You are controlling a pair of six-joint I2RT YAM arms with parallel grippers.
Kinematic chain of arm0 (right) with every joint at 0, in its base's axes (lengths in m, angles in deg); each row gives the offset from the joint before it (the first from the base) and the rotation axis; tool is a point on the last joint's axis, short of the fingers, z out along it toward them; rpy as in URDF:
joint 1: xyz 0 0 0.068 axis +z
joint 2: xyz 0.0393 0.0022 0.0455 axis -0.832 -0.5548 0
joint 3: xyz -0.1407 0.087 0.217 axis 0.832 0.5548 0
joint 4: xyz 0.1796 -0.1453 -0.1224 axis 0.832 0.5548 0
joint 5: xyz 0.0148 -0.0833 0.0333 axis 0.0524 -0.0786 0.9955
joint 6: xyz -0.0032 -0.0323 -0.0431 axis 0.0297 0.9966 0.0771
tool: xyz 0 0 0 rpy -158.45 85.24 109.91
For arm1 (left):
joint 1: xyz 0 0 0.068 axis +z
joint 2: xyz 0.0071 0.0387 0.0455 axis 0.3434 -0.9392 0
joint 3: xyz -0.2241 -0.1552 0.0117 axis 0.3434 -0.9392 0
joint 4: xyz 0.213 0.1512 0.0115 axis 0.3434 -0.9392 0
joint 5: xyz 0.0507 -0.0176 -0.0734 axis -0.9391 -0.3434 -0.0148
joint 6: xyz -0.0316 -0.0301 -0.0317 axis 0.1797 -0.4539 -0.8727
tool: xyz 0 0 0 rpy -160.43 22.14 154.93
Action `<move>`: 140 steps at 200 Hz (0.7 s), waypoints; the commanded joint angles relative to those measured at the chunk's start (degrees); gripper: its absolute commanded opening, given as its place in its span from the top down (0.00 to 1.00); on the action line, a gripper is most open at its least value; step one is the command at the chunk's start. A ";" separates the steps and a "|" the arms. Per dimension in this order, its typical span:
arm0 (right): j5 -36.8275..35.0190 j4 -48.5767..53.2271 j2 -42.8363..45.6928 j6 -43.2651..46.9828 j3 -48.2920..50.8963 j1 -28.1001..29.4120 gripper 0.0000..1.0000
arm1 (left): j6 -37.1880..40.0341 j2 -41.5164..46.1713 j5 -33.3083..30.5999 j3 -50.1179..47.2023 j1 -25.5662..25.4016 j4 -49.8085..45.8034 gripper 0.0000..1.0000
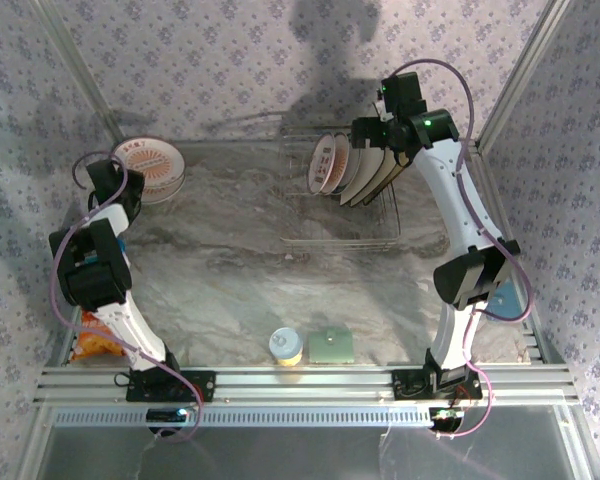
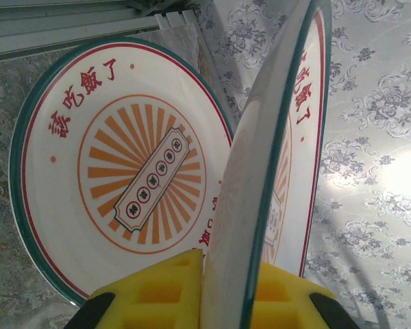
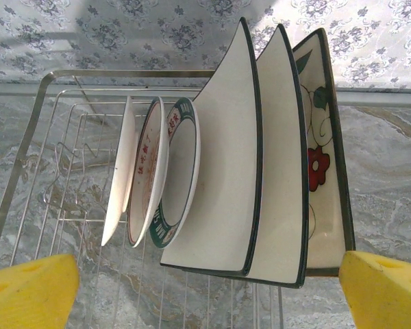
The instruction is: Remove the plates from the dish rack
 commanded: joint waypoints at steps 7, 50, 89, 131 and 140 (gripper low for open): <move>0.73 -0.78 1.62 0.53 0.73 -0.24 0.00 | -0.98 -1.37 -0.09 0.51 0.37 4.76 1.00; 1.23 -1.10 1.36 0.53 0.93 -0.21 0.00 | -1.54 -2.74 -0.43 0.31 0.37 4.61 1.00; 1.42 -1.33 1.26 0.53 1.15 -0.18 0.00 | -1.36 -3.36 -0.88 0.62 0.33 4.25 1.00; 1.61 -1.38 1.00 0.61 1.40 -0.19 0.00 | -1.79 -4.35 -0.81 1.19 0.41 3.03 1.00; 1.52 -1.24 1.00 0.68 1.33 -0.19 0.00 | -1.72 -4.36 -0.99 1.06 0.37 2.83 1.00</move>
